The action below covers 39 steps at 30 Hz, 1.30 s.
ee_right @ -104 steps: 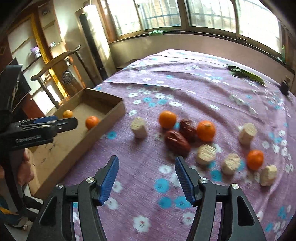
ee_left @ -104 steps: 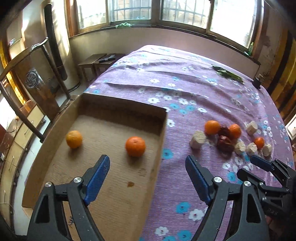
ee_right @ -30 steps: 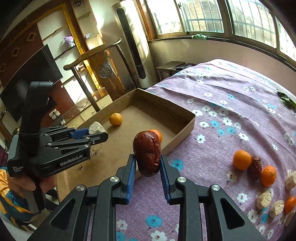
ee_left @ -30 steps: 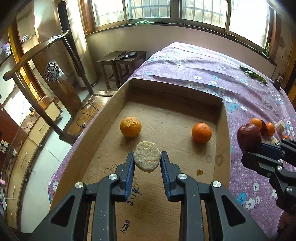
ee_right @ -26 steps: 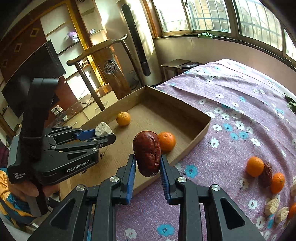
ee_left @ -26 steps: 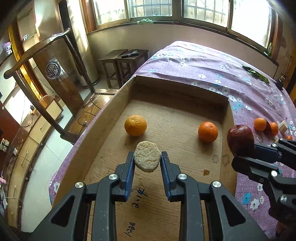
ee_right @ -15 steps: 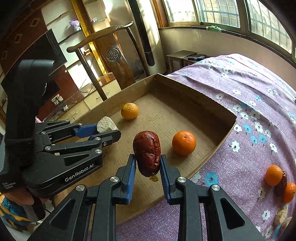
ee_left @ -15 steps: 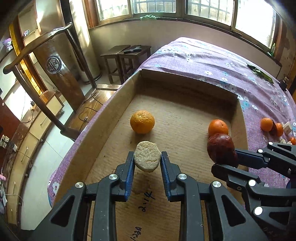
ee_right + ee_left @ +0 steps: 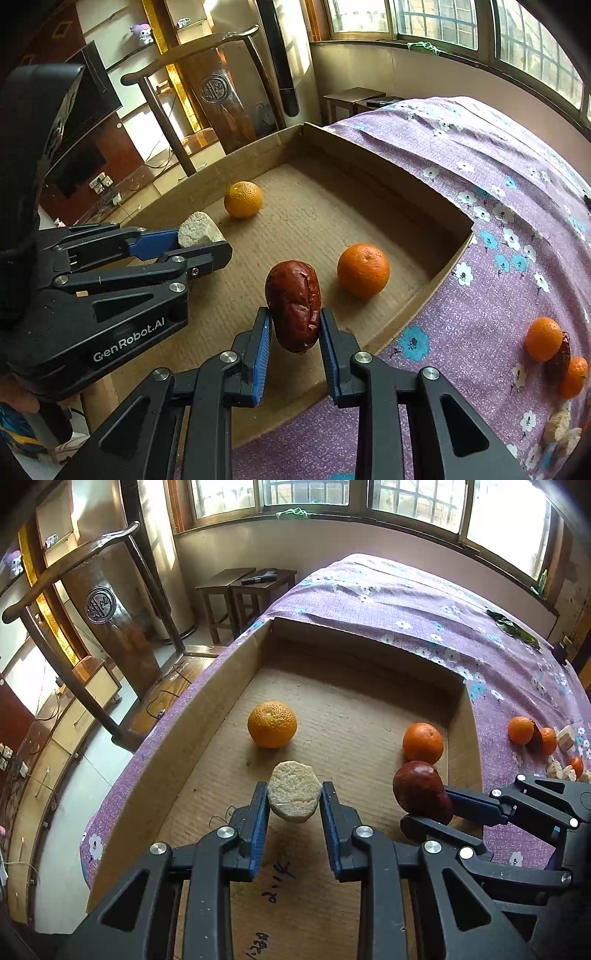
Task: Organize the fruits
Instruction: 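Carry the cake and date into the box and open both grippers, then move both open grippers back over the remaining items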
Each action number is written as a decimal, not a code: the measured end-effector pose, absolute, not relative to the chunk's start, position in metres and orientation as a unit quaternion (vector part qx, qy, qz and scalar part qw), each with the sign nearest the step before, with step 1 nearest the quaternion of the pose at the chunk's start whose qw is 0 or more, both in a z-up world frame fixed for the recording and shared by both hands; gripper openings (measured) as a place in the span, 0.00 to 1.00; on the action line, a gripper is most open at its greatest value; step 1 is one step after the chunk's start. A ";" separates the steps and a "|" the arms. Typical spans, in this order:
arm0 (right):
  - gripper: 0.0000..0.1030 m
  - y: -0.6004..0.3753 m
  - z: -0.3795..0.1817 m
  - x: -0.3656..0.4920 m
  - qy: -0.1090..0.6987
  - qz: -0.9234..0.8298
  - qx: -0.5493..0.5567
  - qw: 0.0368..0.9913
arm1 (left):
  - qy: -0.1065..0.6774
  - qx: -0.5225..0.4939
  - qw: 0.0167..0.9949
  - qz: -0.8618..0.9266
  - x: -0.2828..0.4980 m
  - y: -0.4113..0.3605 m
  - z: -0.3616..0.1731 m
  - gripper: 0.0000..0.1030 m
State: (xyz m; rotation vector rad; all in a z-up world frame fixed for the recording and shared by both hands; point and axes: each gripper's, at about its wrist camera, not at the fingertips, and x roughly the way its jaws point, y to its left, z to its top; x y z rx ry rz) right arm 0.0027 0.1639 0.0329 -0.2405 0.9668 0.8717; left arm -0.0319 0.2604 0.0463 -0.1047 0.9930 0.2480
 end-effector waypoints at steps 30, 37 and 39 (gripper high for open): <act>0.71 0.051 0.086 -0.025 0.387 0.347 -0.015 0.854 | 0.411 -0.041 0.904 0.111 -0.058 0.205 0.090 0.74; 0.91 -0.004 0.093 -0.043 0.359 0.316 -0.015 0.878 | 0.395 -0.046 0.912 0.101 -0.081 0.177 0.109 0.76; 0.91 -0.018 0.091 -0.046 0.358 0.310 -0.010 0.880 | 0.390 -0.037 0.915 0.097 -0.088 0.165 0.116 0.77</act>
